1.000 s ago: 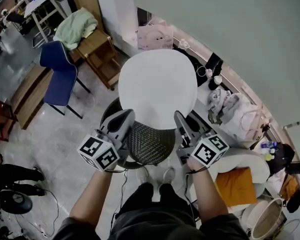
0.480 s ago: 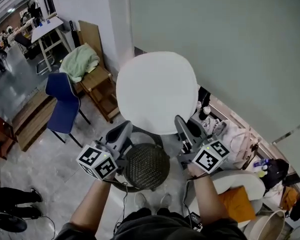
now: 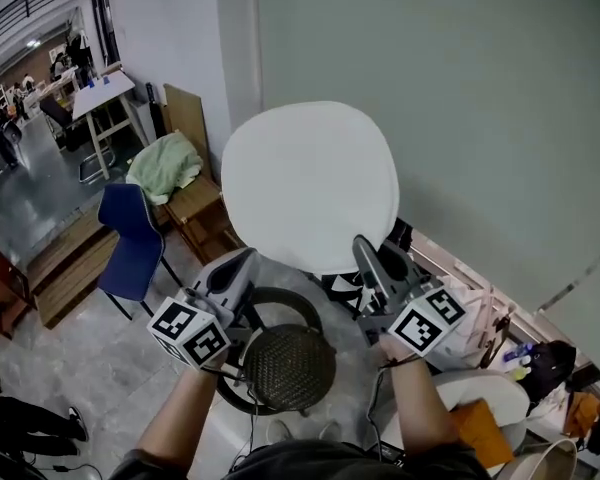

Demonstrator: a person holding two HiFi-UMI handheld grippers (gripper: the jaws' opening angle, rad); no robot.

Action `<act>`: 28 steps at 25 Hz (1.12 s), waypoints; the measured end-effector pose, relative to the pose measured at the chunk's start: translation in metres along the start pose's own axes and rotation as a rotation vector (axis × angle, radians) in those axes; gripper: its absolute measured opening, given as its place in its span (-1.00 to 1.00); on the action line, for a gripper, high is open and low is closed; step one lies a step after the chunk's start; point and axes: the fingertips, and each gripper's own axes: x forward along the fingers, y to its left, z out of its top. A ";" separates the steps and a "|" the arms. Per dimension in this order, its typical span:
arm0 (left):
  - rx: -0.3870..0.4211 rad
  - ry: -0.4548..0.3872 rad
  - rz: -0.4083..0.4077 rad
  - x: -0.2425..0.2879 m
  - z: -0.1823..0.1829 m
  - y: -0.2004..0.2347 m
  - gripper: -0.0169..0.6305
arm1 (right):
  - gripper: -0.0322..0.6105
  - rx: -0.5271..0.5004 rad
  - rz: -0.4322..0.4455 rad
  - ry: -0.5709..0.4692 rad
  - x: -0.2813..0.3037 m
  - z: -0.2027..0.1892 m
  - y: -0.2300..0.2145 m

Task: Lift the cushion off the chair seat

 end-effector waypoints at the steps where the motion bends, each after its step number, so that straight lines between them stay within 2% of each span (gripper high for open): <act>1: 0.004 -0.006 -0.001 0.000 0.003 -0.001 -0.92 | -0.79 -0.012 0.002 -0.005 0.000 0.005 0.002; 13: 0.031 -0.066 -0.023 0.010 0.034 -0.012 -0.92 | -0.79 -0.051 0.035 -0.069 -0.001 0.053 0.014; 28: 0.033 -0.088 -0.023 -0.001 0.030 -0.022 -0.92 | -0.79 -0.061 0.034 -0.061 -0.015 0.049 0.021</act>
